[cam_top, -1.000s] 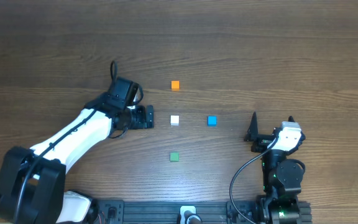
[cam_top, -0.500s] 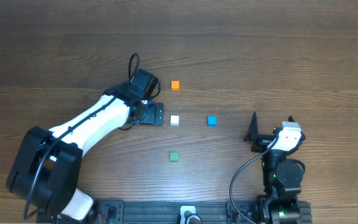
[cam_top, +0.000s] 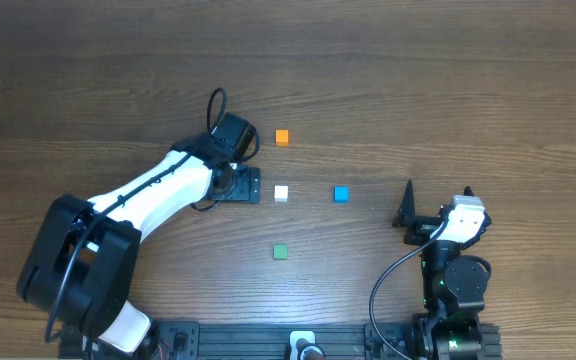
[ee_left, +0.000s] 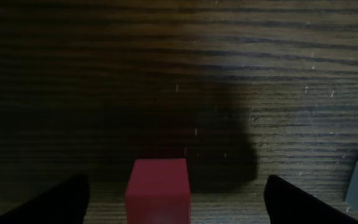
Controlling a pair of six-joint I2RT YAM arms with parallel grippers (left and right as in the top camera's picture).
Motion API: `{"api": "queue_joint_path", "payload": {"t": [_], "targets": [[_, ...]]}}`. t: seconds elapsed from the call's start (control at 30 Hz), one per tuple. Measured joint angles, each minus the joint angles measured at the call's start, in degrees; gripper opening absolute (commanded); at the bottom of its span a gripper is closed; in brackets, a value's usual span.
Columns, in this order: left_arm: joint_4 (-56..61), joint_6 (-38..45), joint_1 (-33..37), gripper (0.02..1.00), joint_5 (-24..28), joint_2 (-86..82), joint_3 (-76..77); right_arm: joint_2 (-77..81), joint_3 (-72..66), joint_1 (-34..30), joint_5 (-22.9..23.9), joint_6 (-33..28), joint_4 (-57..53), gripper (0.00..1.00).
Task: Stack Cubes
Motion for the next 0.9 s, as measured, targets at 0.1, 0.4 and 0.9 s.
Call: {"api": "queue_joint_path", "payload": {"t": [0.1,0.4,0.9], "targets": [[0.0,-0.5,0.0,0.746,0.0,0.0,0.0,0.0,0.0,0.0,0.0,-0.1,0.0,0.993],[0.0,-1.6,0.0,0.573,0.0,0.0,0.0,0.0,0.0,0.0,0.0,0.0,0.0,0.991],[-1.2,-3.8,1.1,0.507,0.0,0.0,0.0,0.0,0.0,0.0,0.0,0.0,0.0,0.991]]}}
